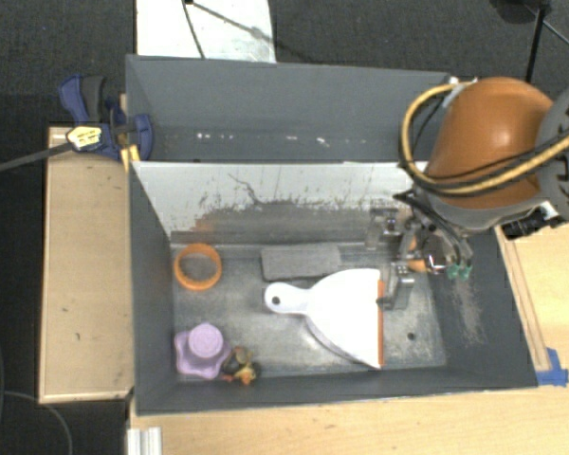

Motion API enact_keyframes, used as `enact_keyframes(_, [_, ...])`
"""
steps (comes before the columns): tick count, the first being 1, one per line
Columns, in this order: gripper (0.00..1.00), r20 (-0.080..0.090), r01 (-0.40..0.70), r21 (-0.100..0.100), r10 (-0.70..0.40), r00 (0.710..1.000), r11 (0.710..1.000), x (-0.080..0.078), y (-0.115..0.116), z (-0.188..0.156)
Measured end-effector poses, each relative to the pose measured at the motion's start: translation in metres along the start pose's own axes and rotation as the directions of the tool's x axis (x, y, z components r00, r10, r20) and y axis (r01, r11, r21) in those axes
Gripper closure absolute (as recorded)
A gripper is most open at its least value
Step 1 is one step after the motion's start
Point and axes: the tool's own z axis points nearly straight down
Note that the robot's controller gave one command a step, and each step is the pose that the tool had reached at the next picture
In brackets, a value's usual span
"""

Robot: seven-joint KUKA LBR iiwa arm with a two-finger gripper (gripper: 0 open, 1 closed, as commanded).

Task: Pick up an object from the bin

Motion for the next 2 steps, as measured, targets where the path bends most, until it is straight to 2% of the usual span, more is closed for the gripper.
enact_keyframes(1, [0.0, 0.008, 0.0, 0.0, 0.0, 1.0, 1.0, -0.001, 0.0, -0.004])
enact_keyframes(2, [0.0, 0.015, 0.073, 0.002, -0.073, 0.997, 0.997, -0.014, 0.004, 0.031])
